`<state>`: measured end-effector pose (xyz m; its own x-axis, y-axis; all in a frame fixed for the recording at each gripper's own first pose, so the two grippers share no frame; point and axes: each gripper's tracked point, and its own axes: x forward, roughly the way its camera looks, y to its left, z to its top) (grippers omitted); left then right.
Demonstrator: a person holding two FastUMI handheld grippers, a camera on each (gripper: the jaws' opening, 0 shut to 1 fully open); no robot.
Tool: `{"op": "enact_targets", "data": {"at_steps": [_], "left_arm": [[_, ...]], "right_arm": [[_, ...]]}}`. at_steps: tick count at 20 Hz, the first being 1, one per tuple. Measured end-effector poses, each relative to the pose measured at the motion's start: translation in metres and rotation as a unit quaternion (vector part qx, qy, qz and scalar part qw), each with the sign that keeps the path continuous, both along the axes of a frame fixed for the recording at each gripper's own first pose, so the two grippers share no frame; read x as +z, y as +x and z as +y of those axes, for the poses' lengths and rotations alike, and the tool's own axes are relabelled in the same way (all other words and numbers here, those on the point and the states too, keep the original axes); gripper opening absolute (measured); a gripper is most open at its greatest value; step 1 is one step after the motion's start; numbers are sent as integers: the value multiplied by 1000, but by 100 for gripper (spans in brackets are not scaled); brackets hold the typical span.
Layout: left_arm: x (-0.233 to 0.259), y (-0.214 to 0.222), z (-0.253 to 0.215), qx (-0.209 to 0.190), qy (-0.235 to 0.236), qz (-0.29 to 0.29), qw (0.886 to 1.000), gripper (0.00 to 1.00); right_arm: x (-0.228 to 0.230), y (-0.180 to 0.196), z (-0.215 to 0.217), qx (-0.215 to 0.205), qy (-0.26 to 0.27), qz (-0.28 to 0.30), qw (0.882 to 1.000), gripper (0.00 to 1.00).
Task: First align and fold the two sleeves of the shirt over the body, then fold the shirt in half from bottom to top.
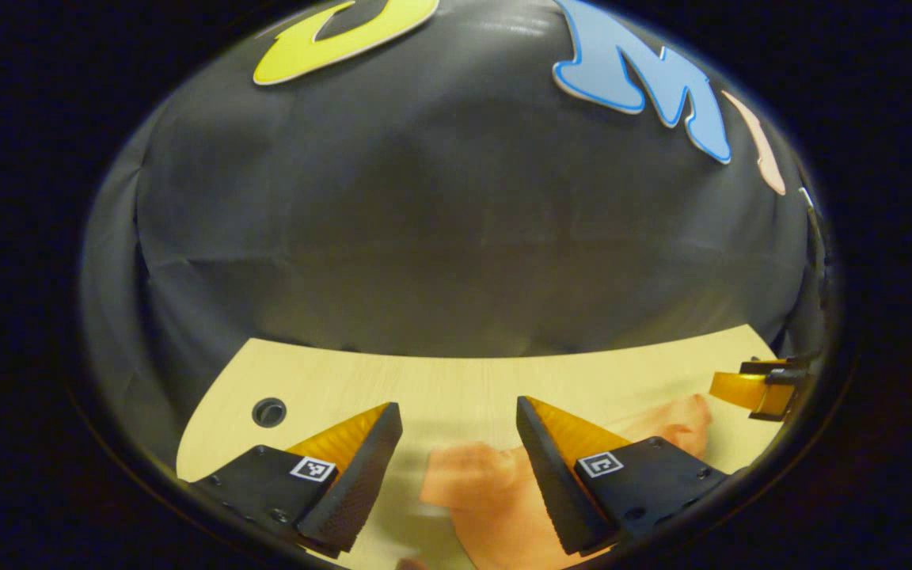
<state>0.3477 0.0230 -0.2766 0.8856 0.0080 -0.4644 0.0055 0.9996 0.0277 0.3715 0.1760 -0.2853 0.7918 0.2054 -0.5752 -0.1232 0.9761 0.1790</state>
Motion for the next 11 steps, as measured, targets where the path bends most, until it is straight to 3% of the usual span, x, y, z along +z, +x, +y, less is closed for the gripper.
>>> {"op": "enact_targets", "data": {"at_steps": [5, 11], "left_arm": [[88, -43, -20, -12, -6, -41, 999, 95], [203, -129, -31, -22, -14, -109, 994, 95]], "right_arm": [[2, -1, 1, 14, 2, -40, 999, 98], [14, -2, 0, 21, 11, -123, 992, 98]]}}
